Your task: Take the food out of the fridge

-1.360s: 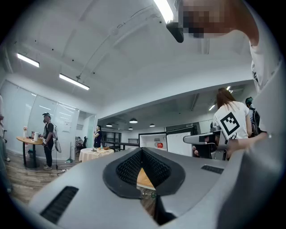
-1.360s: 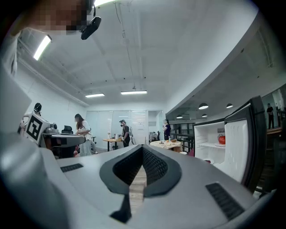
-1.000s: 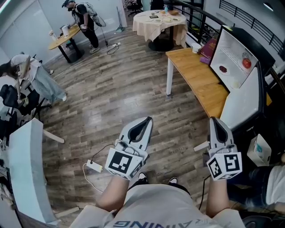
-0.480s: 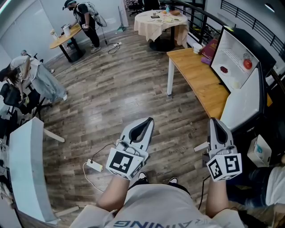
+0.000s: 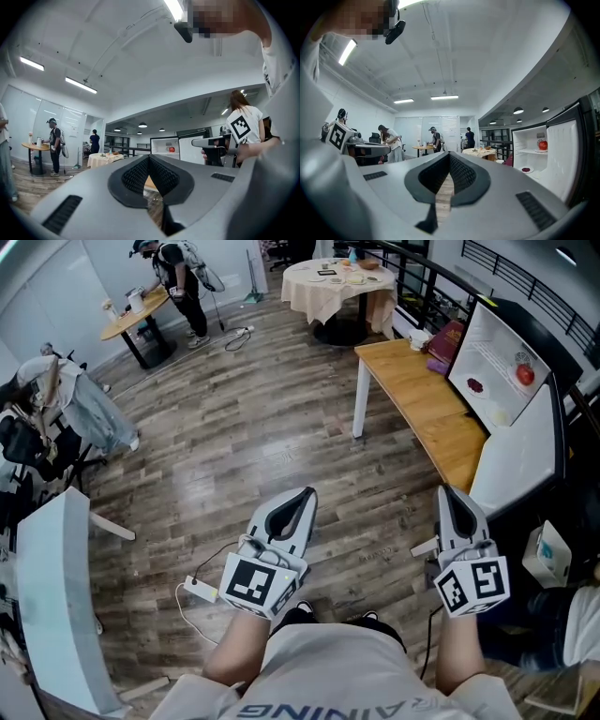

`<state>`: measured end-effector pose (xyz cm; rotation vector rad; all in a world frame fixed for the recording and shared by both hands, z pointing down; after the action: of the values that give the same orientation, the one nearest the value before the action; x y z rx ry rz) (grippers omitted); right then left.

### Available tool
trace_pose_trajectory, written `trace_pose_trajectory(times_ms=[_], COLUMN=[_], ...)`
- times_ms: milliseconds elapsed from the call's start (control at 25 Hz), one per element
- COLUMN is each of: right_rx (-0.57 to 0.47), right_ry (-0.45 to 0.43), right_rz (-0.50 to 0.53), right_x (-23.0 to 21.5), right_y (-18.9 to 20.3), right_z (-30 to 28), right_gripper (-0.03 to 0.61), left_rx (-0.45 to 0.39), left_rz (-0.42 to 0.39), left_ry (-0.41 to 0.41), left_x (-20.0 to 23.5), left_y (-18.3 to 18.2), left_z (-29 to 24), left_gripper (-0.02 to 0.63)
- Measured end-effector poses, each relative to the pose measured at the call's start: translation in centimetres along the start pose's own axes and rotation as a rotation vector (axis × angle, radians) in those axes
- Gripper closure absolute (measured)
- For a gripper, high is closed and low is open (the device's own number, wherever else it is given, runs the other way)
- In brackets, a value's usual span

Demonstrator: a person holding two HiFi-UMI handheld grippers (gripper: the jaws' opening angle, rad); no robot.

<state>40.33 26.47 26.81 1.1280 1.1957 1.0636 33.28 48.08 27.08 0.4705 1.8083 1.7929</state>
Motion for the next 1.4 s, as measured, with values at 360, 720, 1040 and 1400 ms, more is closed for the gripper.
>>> trace_pose_trajectory(times_ms=[360,720,1040,1400], right_rx=[0.007,0.046,0.03,0.039], right_ry=[0.026,0.059,0.029,0.048], right_rz=[0.028,0.014,0.006,0.018], right_x=[5.8,5.9,2.4,-7.5], right_y=[0.9,3.0,3.1,2.0], right_z=[-3.2,-6.9,-12.9,-18.9], right_gripper=[0.559,0.559,0.559,0.558], left_rx=[0.018,0.032,0.025,0.041], left_rz=[-0.006,0.033,0.033,0.015], left_ry=[0.035,0.033,0.015,0.072], left_x=[5.8,9.7,12.8,12.1], left_y=[1.5,3.9,4.4,3.9], left_z=[2.7,1.6,-4.1,-17.3], left_gripper=[0.605,0.606,0.605,0.604])
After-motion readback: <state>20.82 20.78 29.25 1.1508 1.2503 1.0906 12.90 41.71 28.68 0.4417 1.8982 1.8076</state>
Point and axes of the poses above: the fingertips, and each gripper's own axes: z backward along the fingers, x to its left, y out of its underside, the point moved 2 cm from there along z, backward along the fingers, and after that the axes turned 5 degrees about -z, right-handed, at the moved point
